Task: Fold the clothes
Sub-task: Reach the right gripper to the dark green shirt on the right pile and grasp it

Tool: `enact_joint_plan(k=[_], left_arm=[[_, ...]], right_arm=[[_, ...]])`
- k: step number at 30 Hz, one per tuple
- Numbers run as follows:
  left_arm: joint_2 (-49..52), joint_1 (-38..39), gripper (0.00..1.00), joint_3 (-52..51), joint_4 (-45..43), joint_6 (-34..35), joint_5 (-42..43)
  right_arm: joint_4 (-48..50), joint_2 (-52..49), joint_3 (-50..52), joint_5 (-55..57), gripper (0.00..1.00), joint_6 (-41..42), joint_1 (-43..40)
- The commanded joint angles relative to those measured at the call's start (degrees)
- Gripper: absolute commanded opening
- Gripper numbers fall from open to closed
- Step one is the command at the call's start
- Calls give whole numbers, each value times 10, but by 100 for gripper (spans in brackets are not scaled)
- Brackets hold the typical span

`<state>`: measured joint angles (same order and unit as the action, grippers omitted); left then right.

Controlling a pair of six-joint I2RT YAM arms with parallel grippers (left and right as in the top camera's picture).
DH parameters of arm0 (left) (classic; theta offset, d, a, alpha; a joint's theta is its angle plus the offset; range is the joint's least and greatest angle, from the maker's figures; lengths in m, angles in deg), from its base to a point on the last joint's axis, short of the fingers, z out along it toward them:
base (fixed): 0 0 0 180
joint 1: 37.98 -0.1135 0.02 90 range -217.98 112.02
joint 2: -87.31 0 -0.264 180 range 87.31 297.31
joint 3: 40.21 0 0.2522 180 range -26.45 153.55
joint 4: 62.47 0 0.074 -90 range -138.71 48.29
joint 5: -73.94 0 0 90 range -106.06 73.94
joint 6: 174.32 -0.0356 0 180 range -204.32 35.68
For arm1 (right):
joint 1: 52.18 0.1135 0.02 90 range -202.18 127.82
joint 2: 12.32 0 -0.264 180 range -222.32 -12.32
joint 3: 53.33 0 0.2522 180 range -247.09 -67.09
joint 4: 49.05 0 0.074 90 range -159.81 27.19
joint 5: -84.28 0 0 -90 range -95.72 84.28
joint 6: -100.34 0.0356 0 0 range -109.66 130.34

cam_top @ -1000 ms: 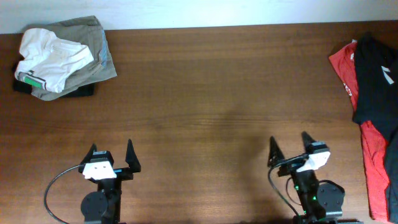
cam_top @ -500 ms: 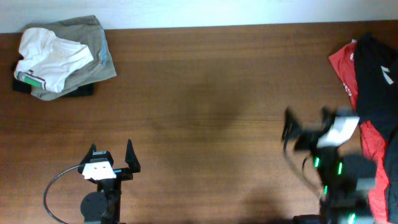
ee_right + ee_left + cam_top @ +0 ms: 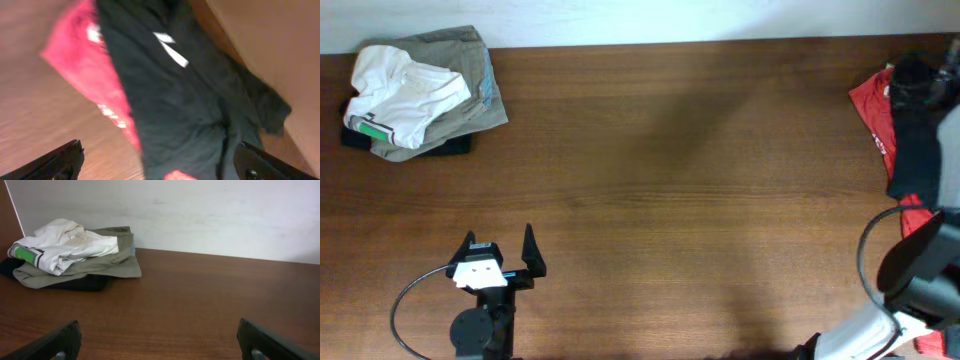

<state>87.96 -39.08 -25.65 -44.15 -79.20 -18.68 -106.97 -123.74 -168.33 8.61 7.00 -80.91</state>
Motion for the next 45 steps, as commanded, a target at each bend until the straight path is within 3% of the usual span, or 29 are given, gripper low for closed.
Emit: enact_joint_plan(k=[1,5,10,15,19,32,33,36,39,43,45], left_arm=[[-2,-2,99,-3,0,-9,-2],[-2,-2,99,-3,0,-9,-2],[-2,-2,99,-3,0,-9,-2],[-2,-2,99,-3,0,-9,-2],[-2,-2,99,-3,0,-9,-2],[-2,-2,99,-3,0,-9,-2],[-2,-2,99,-3,0,-9,-2],[-2,-2,99,-3,0,-9,-2],[-2,-2,99,-3,0,-9,-2],[-2,-2,99,-3,0,-9,-2],[-2,-2,99,-3,0,-9,-2]], right_arm=[[7,-31,-12,-43,99,6,-61],[9,-81,-12,-158,99,-71,-138],[23,-137,-12,-244,99,-100,-203],[41,-180,-12,-256,100,-100,-215],[55,-191,-12,-266,93,-100,-206],[66,-193,-12,-226,82,-100,-186],[65,-193,-12,-224,77,-100,-186],[64,-193,-12,-211,43,-99,-186],[61,-193,-12,-211,21,-91,-186],[54,-188,-23,-211,4,-73,-186],[40,-173,-45,-212,4,-33,-184]])
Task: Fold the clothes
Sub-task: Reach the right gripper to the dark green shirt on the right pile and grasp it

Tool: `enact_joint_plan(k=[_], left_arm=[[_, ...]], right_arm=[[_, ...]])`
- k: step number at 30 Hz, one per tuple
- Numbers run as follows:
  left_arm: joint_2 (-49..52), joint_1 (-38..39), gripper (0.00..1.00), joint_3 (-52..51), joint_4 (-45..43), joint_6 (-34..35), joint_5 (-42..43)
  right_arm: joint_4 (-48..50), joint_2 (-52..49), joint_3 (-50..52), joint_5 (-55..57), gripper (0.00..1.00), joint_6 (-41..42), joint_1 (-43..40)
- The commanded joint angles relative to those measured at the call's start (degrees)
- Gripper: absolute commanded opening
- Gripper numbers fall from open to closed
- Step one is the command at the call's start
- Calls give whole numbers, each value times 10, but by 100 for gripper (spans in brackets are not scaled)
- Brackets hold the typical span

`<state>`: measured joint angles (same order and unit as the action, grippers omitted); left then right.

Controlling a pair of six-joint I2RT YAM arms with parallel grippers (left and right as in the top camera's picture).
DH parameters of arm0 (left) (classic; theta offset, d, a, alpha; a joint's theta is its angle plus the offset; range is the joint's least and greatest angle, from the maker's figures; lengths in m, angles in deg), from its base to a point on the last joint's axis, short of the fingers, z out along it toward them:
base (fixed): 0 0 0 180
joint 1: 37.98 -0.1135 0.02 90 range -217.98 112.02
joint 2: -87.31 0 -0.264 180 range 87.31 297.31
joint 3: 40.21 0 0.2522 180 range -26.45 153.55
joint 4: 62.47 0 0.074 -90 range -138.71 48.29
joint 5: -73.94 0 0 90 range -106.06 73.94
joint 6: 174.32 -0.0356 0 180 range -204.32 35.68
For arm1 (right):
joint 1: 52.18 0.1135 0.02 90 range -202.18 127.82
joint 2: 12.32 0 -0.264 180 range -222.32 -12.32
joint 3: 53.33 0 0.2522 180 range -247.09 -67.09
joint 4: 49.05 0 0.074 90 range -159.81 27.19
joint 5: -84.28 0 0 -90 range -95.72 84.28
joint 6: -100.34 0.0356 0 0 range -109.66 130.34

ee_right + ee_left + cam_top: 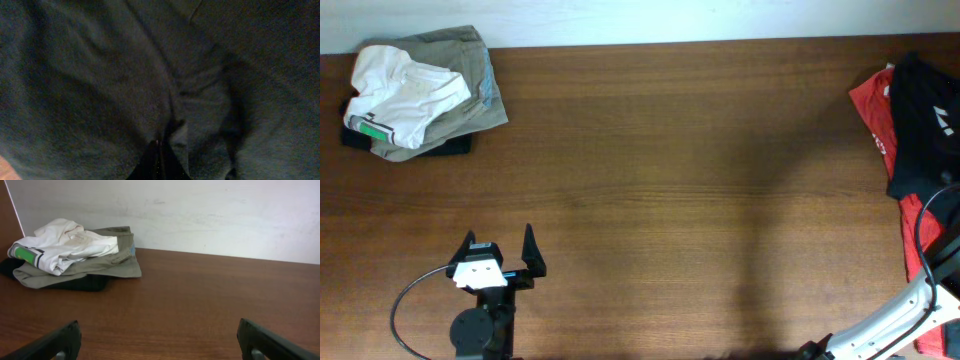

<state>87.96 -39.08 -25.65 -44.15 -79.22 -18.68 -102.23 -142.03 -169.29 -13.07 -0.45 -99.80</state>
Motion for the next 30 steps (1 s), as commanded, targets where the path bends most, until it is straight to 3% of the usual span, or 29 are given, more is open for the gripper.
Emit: enact_joint_plan(k=[1,7,8,9,10,11,12,13,19,30], left_arm=[[-2,-2,99,-3,0,-9,-2],[-2,-2,99,-3,0,-9,-2],[-2,-2,99,-3,0,-9,-2],[-2,-2,99,-3,0,-9,-2],[-2,-2,99,-3,0,-9,-2],[-2,-2,99,-3,0,-9,-2],[-2,-2,99,-3,0,-9,-2],[-2,-2,99,-3,0,-9,-2],[-2,-2,99,-3,0,-9,-2],[-2,-2,99,-3,0,-9,-2]], right_arm=[[-17,23,-47,-4,4,48,8],[-47,103,-100,-140,4,83,96],[-50,114,-100,-133,4,83,125],[-59,117,-100,-56,4,83,151],[-70,116,-100,33,30,99,164],[-84,112,-99,120,49,124,169],[-91,109,-96,144,50,123,163],[-99,106,-93,149,60,123,147],[-104,63,-82,45,61,80,42],[-92,-54,-82,80,62,31,6]])
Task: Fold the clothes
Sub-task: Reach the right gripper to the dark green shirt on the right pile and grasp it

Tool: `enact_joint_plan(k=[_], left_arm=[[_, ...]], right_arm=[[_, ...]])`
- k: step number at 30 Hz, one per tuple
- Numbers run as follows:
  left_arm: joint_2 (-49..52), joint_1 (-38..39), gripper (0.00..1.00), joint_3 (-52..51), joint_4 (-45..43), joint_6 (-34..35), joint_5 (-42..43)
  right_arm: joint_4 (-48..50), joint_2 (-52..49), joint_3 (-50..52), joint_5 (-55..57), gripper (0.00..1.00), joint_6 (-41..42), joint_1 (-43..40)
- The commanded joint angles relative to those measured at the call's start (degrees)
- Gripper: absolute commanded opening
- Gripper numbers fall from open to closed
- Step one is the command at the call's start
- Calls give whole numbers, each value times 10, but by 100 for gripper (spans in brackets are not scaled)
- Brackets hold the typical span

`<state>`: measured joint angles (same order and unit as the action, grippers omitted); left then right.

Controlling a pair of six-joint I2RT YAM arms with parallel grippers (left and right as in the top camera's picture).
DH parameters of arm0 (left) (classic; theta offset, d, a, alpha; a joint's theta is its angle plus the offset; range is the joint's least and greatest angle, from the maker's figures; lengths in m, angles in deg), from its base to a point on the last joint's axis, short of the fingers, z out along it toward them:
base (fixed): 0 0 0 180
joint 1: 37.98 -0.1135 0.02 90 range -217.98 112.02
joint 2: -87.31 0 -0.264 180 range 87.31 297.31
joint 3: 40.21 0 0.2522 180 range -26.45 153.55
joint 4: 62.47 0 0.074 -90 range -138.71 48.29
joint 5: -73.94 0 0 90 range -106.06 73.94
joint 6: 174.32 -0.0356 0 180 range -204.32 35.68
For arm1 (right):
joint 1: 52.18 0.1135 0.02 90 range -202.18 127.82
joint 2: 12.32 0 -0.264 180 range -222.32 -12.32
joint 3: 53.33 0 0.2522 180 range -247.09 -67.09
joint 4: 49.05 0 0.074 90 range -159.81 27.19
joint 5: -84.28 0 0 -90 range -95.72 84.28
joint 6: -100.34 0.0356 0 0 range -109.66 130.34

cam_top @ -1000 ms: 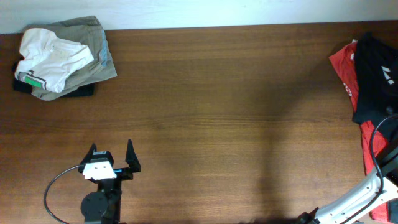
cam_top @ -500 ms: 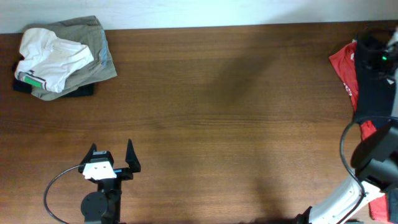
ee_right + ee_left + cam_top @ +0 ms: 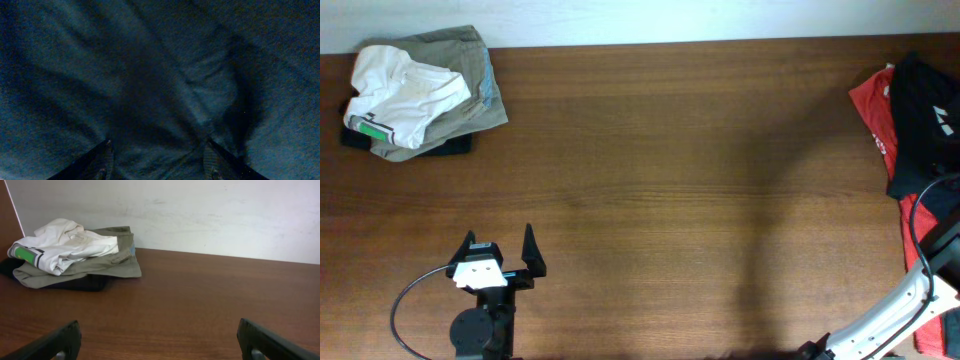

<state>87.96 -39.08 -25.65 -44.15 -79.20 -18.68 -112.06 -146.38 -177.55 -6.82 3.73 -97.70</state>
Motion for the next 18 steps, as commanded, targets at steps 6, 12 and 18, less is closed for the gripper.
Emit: enact_joint_plan(k=[6,12,18], left_arm=[[-2,-2,99,-3,0,-9,-2],[-2,-2,99,-3,0,-9,-2],[-2,-2,99,-3,0,-9,-2]], right_arm=[[-5,-10,-31,13,69,-1,-18],[-20,-15,-38,15,69,-24,-25],[-21,-31,-38,-1,67,-26,-31]])
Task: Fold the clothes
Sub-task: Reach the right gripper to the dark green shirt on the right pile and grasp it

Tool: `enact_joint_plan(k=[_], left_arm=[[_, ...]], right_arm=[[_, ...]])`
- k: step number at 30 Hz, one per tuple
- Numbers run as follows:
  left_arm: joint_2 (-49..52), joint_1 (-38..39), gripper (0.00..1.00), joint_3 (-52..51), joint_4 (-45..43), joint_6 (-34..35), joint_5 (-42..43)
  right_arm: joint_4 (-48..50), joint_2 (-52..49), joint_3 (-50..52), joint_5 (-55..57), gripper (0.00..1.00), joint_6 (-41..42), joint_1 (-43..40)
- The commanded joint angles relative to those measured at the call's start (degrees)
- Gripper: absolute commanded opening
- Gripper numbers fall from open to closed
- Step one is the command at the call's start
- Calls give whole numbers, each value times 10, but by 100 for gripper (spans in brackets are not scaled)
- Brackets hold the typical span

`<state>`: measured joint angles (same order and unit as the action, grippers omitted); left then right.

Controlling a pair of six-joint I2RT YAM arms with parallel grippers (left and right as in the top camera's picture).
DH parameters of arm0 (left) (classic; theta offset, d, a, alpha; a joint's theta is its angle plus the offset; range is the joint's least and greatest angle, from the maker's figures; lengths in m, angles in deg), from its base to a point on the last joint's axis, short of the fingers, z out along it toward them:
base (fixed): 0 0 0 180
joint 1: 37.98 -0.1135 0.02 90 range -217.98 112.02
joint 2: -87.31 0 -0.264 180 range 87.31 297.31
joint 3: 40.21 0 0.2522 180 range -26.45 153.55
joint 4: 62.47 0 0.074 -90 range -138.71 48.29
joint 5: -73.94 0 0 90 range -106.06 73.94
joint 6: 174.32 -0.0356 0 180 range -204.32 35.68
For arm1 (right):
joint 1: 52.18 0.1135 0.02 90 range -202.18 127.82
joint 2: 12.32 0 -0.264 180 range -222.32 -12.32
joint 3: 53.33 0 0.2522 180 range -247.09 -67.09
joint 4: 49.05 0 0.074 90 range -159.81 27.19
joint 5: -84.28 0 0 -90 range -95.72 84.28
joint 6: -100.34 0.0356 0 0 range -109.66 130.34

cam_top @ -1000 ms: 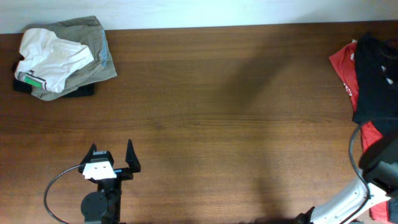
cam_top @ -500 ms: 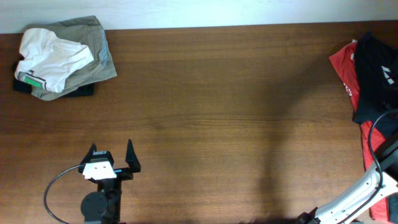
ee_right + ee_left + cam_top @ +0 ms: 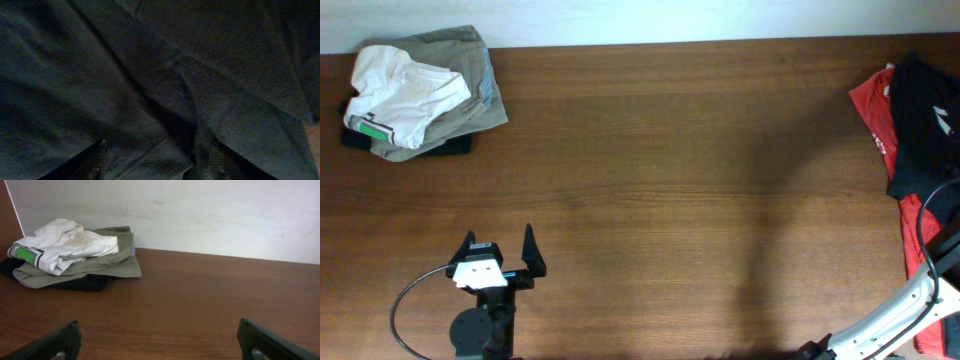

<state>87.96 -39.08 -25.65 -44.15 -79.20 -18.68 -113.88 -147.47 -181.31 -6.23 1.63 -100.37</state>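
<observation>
A dark, almost black garment [image 3: 920,130] lies over a red garment [image 3: 870,105] at the table's right edge. In the right wrist view that dark cloth [image 3: 160,75] fills the frame. My right gripper [image 3: 155,162] is pressed into it, fingers partly apart, with a raised fold of the cloth between them. The overhead view hides those fingers beyond the right edge. My left gripper [image 3: 500,250] rests open near the front left, far from any garment, and nothing lies between its fingers [image 3: 60,340].
A pile of white, olive and black clothes [image 3: 415,90] sits at the back left corner, also in the left wrist view [image 3: 75,255], against the white wall [image 3: 200,215]. My right arm [image 3: 910,310] reaches in from the front right corner.
The dark cloth has shifted in the right wrist view; a fold now stands between the right fingers, which are about as far apart as before. The left arm has not moved.
My right gripper was wide open above the red and dark garments. Then it was down in the dark cloth with its fingers close together. After that the fingers stood partly apart in the cloth, as they do now. The left arm stayed still throughout.
</observation>
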Motion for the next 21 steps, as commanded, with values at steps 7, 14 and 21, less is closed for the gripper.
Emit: enact_joint_plan(k=[7,14,21], left_arm=[[-2,-2,99,-3,0,-9,-2],[-2,-2,99,-3,0,-9,-2],[-2,-2,99,-3,0,-9,-2]], right_arm=[[5,-29,-1,-40,64,-16,-1],[6,-28,-7,-38,47,-13,-1],[0,-28,-22,-40,4,8,-2]])
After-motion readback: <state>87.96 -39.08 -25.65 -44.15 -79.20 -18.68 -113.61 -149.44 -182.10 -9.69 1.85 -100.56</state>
